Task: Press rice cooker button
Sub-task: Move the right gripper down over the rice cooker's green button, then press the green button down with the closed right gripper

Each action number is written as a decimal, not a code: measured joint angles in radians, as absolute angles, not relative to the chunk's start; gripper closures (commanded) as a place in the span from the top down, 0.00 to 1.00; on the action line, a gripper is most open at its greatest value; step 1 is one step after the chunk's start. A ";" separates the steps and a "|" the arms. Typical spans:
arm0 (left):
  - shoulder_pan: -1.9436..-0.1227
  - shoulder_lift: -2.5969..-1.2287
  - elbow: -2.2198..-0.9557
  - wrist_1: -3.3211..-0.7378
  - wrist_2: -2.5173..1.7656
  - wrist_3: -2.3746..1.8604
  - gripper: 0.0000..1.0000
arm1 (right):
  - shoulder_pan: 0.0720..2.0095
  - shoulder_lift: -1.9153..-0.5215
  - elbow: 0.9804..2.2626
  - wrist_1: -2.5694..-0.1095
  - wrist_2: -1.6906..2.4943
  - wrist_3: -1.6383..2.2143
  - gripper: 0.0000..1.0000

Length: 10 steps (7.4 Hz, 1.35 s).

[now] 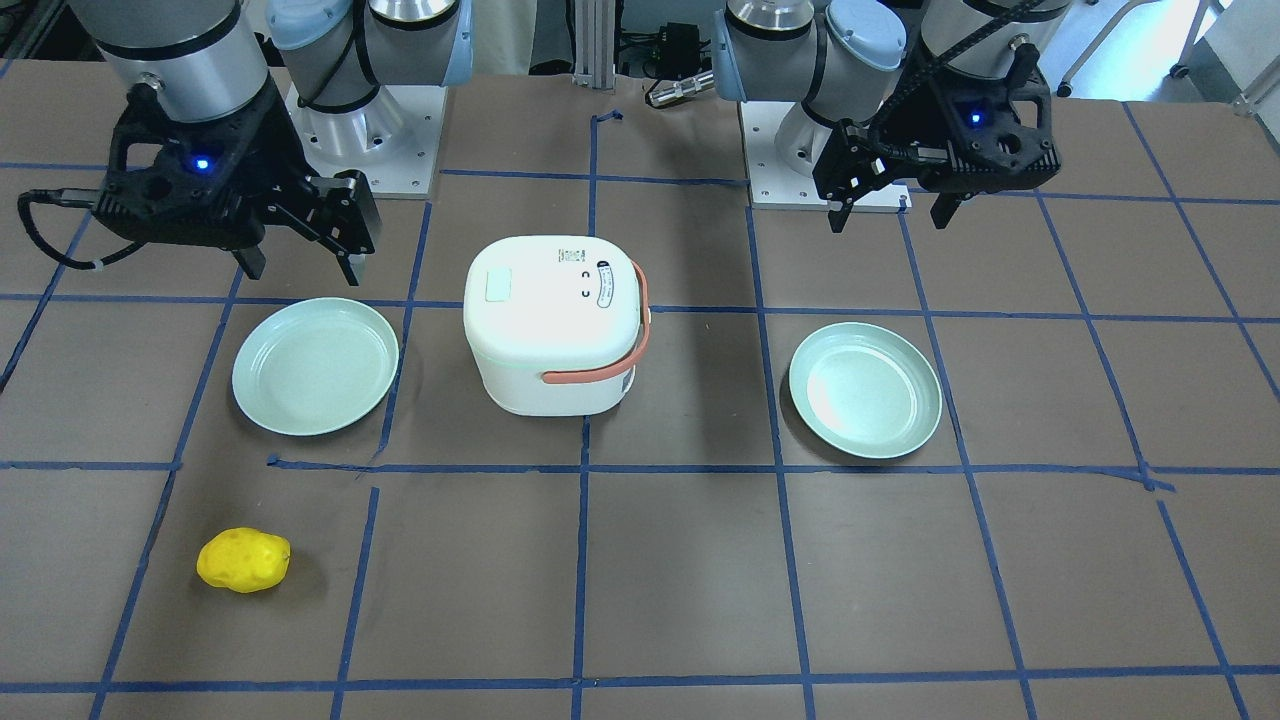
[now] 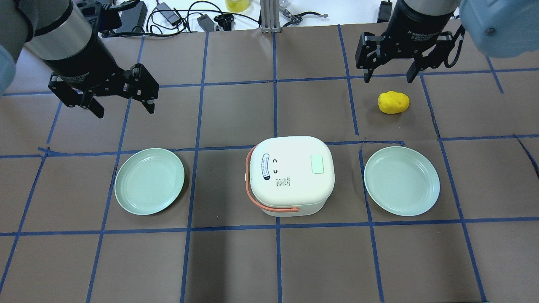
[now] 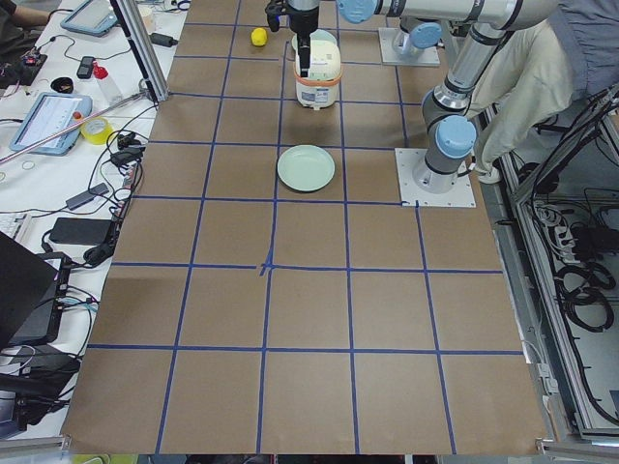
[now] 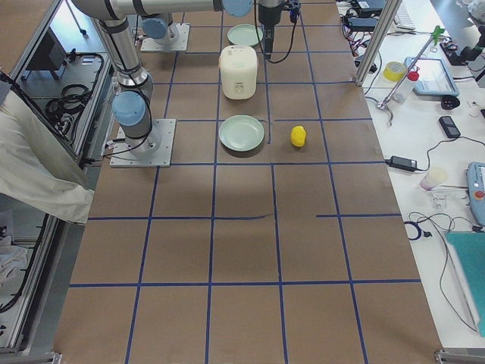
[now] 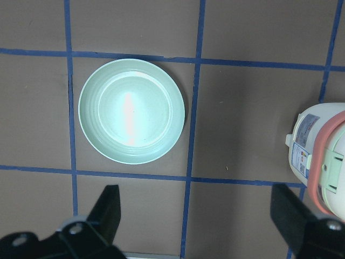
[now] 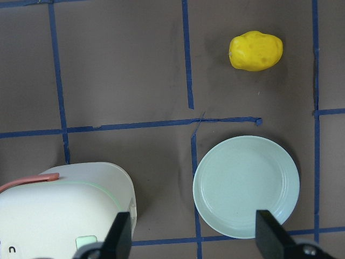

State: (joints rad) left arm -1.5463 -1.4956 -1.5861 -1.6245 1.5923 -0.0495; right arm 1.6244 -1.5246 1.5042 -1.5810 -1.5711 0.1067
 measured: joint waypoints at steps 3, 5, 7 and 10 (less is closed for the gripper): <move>-1.546 -1.496 -1.586 -1.624 1.592 -0.050 1.00 | 1.706 -1.526 1.583 -1.585 -1.561 0.169 0.07; -1.546 -1.496 -1.586 -1.624 1.592 -0.050 1.00 | 1.757 -1.523 1.657 -1.622 -1.513 0.182 0.07; -1.546 -1.496 -1.586 -1.624 1.592 -0.049 1.00 | 1.806 -1.520 1.732 -1.689 -1.500 0.207 0.07; -1.546 -1.496 -1.586 -1.624 1.592 -0.050 1.00 | 1.848 -1.515 1.807 -1.787 -1.511 0.228 0.08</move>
